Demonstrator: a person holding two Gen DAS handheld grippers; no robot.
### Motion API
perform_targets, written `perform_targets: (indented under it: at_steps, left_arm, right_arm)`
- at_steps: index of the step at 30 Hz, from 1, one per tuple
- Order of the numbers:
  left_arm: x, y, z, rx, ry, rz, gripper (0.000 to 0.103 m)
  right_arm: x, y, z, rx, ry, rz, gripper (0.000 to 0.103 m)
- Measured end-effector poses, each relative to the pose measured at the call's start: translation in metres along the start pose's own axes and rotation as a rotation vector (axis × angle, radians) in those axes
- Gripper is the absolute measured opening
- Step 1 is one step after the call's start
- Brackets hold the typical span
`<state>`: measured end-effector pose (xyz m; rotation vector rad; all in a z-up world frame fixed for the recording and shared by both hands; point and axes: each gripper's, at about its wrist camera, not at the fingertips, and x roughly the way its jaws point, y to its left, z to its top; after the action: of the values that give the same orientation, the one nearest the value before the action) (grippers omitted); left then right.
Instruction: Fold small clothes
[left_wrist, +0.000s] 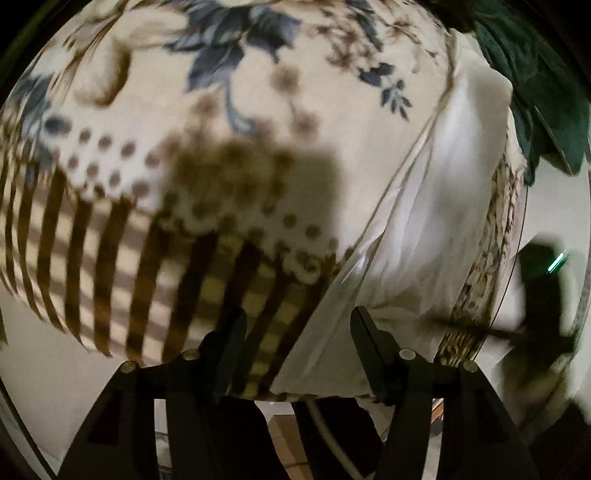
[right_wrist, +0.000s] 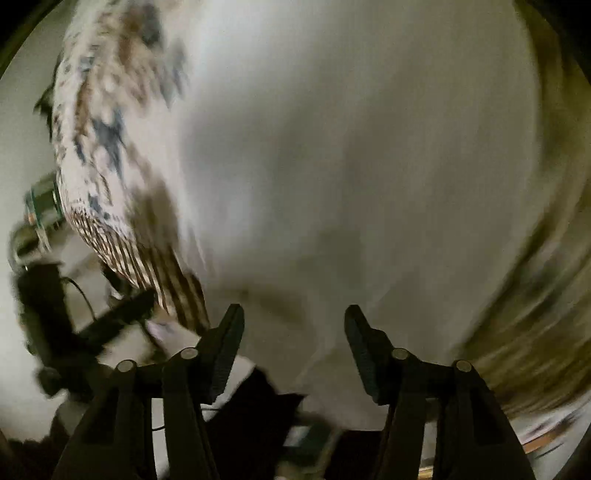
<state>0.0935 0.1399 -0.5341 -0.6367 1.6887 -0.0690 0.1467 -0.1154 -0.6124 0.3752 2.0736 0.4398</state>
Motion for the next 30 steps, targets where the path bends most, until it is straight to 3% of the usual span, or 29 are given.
perform_targets:
  at_steps: [4,6,9,12,16,17,18,19,21,22,23,27,30]
  left_arm:
    - [-0.017,-0.003,0.003,0.057,-0.031,0.023,0.056]
    - [-0.020,-0.001,0.001,0.061,-0.040,0.028,0.056]
    - [-0.007,-0.003,-0.005,0.050,-0.027,0.035,0.056]
    - [0.014,-0.014,-0.014,0.057,0.009,0.015,0.056]
    - [0.056,-0.039,-0.027,0.138,0.045,0.104,0.056]
    - [0.061,-0.042,-0.032,0.156,0.030,0.129,0.051]
    - [0.063,-0.046,-0.037,0.178,-0.009,0.142,0.040]
    - [0.064,-0.048,-0.041,0.191,-0.027,0.149,0.007]
    - [0.064,-0.051,-0.047,0.206,-0.058,0.176,0.004]
    - [0.062,-0.052,-0.050,0.203,-0.073,0.178,0.003]
    - [0.060,-0.052,-0.052,0.200,-0.083,0.178,0.003]
    - [0.046,-0.049,-0.062,0.190,-0.112,0.205,0.003]
    - [0.050,-0.031,-0.071,0.182,-0.082,0.234,0.002]
  right_arm:
    - [0.053,0.028,-0.062,-0.002,-0.068,0.084,0.048]
    - [0.075,0.047,-0.086,-0.039,-0.037,0.166,0.048]
    - [0.079,0.056,-0.108,-0.076,-0.037,0.206,0.048]
    - [0.045,0.026,-0.125,-0.017,-0.162,0.211,0.048]
    - [-0.009,-0.052,-0.148,0.198,-0.365,0.068,0.048]
    - [-0.016,-0.071,-0.150,0.247,-0.384,0.059,0.049]
    - [-0.018,-0.093,-0.151,0.304,-0.383,0.064,0.049]
    - [-0.013,-0.109,-0.152,0.339,-0.370,0.082,0.049]
    - [-0.001,-0.128,-0.150,0.368,-0.340,0.133,0.049]
    - [0.006,-0.132,-0.150,0.375,-0.332,0.164,0.043]
    - [0.010,-0.134,-0.149,0.378,-0.335,0.200,0.013]
    - [0.014,-0.123,-0.164,0.318,-0.377,0.177,0.008]
    - [0.010,-0.116,-0.166,0.304,-0.367,0.126,0.007]
